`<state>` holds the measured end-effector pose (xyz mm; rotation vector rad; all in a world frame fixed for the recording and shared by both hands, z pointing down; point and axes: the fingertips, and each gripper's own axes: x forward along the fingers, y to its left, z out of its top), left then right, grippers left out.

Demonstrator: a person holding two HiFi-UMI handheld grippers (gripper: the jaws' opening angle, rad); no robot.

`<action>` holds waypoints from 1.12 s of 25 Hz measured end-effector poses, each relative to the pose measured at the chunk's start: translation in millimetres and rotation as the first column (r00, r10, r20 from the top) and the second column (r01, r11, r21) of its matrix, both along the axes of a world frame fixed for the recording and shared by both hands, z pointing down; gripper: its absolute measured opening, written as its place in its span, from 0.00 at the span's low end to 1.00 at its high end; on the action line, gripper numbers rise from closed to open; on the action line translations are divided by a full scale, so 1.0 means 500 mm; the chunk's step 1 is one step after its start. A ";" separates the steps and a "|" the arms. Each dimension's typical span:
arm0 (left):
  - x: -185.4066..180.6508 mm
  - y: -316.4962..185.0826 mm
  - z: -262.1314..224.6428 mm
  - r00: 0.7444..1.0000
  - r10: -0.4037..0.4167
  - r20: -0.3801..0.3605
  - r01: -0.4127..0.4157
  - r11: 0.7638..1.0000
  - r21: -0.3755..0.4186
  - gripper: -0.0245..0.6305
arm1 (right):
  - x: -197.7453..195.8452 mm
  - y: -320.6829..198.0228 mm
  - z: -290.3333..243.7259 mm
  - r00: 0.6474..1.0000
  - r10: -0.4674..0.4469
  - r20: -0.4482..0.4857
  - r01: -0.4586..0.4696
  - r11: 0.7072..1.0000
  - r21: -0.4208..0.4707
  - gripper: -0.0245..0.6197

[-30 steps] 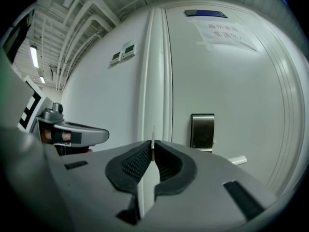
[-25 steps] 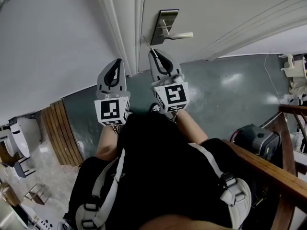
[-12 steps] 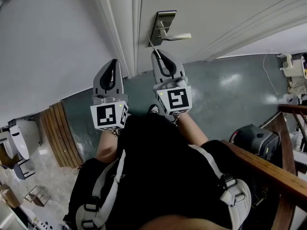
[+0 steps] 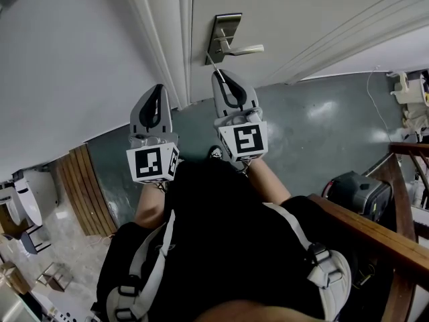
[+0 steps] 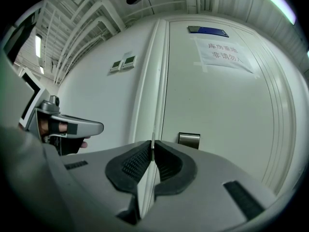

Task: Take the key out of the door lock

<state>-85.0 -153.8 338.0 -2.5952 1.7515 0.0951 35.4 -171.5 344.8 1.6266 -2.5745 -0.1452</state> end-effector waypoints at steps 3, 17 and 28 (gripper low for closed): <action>0.004 0.004 0.003 1.000 0.004 -0.002 -0.004 1.000 -0.003 0.07 | 0.003 0.004 0.001 1.000 0.002 -0.006 -0.002 1.000 0.004 0.09; 0.032 0.012 0.012 0.999 0.030 -0.013 -0.030 0.999 -0.022 0.07 | 0.032 0.019 0.005 1.000 0.009 0.002 -0.009 1.000 -0.008 0.09; 0.074 0.004 0.021 0.998 0.064 -0.017 -0.064 0.997 -0.030 0.07 | 0.078 0.019 0.012 0.999 0.045 -0.002 -0.045 0.999 -0.016 0.09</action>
